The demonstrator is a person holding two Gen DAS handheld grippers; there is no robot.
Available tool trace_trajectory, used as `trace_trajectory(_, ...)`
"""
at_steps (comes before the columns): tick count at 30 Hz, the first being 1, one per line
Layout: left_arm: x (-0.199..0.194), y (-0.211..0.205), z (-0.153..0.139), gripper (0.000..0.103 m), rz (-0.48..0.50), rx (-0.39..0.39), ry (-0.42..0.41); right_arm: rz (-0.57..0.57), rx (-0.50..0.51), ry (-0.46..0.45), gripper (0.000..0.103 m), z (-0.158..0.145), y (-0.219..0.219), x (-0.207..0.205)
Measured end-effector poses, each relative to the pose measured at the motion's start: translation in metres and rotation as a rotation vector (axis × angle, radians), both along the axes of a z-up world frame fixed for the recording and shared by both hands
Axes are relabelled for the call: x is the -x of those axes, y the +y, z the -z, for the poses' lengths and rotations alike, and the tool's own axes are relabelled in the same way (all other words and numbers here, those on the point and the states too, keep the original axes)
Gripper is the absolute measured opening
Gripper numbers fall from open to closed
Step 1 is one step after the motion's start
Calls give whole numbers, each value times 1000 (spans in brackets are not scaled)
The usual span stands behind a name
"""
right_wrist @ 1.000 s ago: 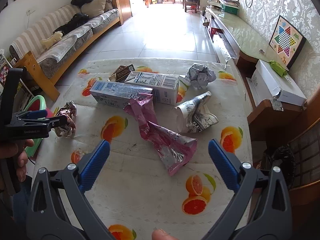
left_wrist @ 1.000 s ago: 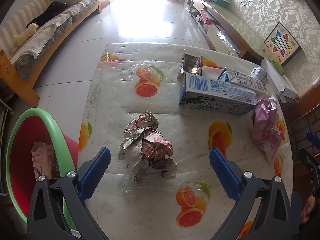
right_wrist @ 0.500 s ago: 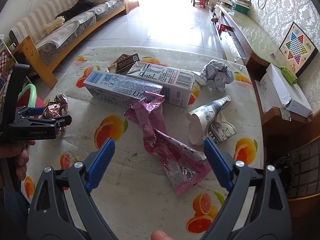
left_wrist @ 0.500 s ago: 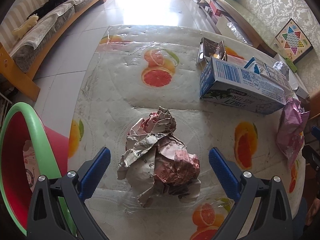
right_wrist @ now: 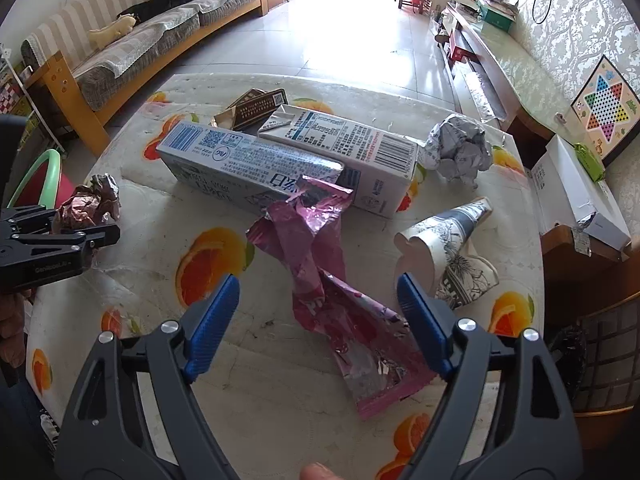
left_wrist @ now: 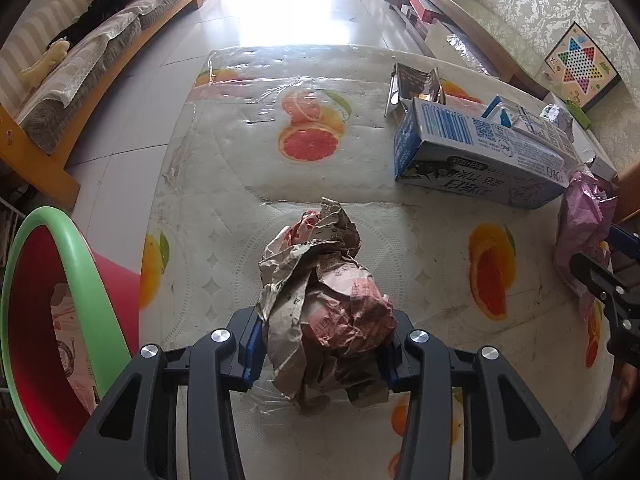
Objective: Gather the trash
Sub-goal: 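Grasp the crumpled foil with the left tool while the right tool grasps the pink snack bag, then carry both items to the bucket while the left tool drops the foil inside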
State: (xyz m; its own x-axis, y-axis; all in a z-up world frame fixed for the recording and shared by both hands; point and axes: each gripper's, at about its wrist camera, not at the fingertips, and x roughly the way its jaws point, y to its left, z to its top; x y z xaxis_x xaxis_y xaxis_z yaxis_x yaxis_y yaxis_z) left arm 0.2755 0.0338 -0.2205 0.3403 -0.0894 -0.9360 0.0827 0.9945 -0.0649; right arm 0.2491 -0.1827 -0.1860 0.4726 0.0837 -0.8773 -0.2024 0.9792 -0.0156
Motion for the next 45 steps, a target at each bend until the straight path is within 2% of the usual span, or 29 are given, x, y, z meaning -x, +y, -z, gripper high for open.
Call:
trace_trajectory(4,8,-3,-8,41,24,11,-21,9,26,17,70,11,2,-6)
trace_trajectory(8,15,-4,-20,41,40,35,-40,25,37,42,51,20,1,-9)
trace_trajectory(12,19,-3,-32,41,48,52,-59,33,32,53,43,24,0,-11)
trace_trajectory(14,21,-4,-37,41,53,56,-70,33,30,49,31,22,1,-10)
trace_trajectory(16,22,-6,-43,41,57,62,-79,34,23,49,29,19,0,-8)
trace_trajectory(22,32,-18,-60,41,79,75,-115,50,-20,29,27,0,-7,7)
trace_trajectory(34,73,-30,-111,41,113,105,-218,77,-55,-78,27,-69,-23,68)
trace_trajectory(45,118,-5,-150,41,89,126,-309,74,-83,-150,27,-112,-9,114)
